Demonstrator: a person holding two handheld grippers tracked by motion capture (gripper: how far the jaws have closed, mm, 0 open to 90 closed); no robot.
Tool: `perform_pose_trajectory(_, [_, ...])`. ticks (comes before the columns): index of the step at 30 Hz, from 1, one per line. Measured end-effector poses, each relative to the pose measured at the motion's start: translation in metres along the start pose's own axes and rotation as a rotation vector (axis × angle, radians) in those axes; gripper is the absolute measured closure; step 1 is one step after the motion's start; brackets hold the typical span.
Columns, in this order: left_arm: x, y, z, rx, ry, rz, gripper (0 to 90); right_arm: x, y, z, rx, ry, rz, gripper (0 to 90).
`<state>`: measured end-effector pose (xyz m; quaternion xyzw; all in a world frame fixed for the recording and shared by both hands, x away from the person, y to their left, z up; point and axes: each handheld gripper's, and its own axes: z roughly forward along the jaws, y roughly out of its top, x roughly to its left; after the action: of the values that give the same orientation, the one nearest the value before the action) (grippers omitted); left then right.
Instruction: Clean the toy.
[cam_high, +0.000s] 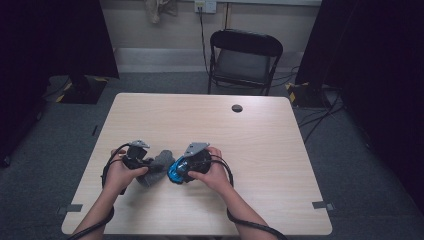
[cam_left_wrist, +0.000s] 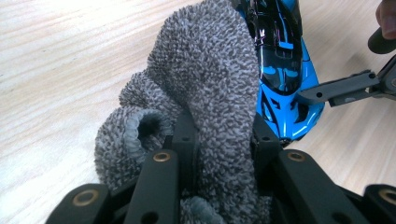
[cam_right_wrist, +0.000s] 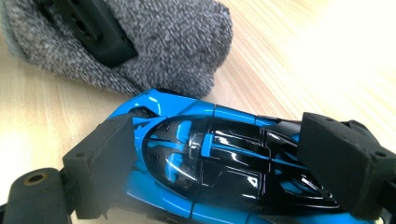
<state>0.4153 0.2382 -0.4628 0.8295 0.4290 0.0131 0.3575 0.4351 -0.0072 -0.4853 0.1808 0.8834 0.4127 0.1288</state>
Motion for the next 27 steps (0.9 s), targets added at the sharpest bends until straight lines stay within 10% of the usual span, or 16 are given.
perform_pose_trajectory(15, [-0.012, 0.017, -0.016, -0.014, 0.005, 0.036, 69.0, -0.012, 0.008, -0.020, 0.017, 0.051, 0.028, 17.8])
perform_pose_trajectory(27, [-0.066, 0.065, -0.008, -0.073, -0.061, 0.139, 69.1, -0.038, -0.017, -0.070, 0.020, 0.010, 0.065, 17.0])
